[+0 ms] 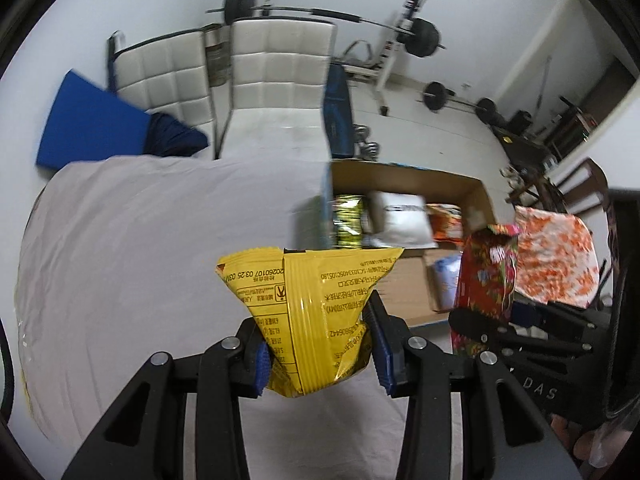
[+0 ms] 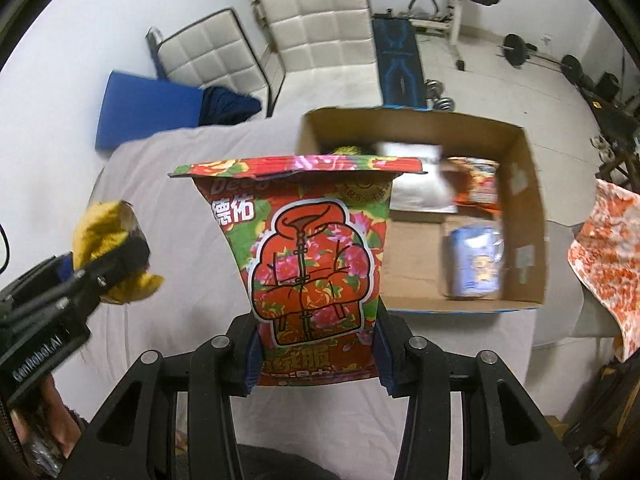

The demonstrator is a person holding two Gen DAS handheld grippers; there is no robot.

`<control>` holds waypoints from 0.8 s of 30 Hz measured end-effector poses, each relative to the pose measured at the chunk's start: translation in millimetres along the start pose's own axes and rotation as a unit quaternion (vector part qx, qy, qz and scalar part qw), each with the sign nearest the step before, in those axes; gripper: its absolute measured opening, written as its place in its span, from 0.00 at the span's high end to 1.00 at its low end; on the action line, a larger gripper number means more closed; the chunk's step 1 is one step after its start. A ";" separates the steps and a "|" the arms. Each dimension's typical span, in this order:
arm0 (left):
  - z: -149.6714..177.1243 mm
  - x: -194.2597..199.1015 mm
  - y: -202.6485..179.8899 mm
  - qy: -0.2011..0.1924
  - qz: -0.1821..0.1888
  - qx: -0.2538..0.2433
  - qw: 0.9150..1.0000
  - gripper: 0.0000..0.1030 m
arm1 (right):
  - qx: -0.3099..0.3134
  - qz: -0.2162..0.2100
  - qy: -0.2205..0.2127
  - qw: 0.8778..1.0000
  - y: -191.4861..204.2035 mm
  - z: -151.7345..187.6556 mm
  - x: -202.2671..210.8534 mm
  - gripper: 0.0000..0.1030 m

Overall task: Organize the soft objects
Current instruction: 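Lift and carry both held packets over the cardboard box, then lower both packets into the box and open both tools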

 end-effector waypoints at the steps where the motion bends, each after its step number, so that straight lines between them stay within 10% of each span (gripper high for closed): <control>1: 1.2 -1.9 -10.5 0.000 0.002 -0.006 1.000 0.63 | -0.003 0.000 -0.003 1.000 -7.9 1.1 4.6 0.54; 11: 7.6 -78.2 -80.6 0.072 0.015 -0.001 0.997 0.63 | -0.028 -0.016 0.039 0.999 -86.5 13.0 -50.3 0.54; 24: 23.6 -201.0 -63.9 0.184 -0.035 0.067 0.980 0.63 | -0.015 -0.046 0.116 0.992 -113.8 14.4 -175.7 0.54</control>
Point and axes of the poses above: each gripper's, at about its wrist camera, not at the fingertips, and x roughly against the way its jaws point, y to its left, z to its underside, the point moved 10 cm from there along -x, roughly the way its jaws point, and after that the axes turned 15 degrees about x, right-handed, at the moved point
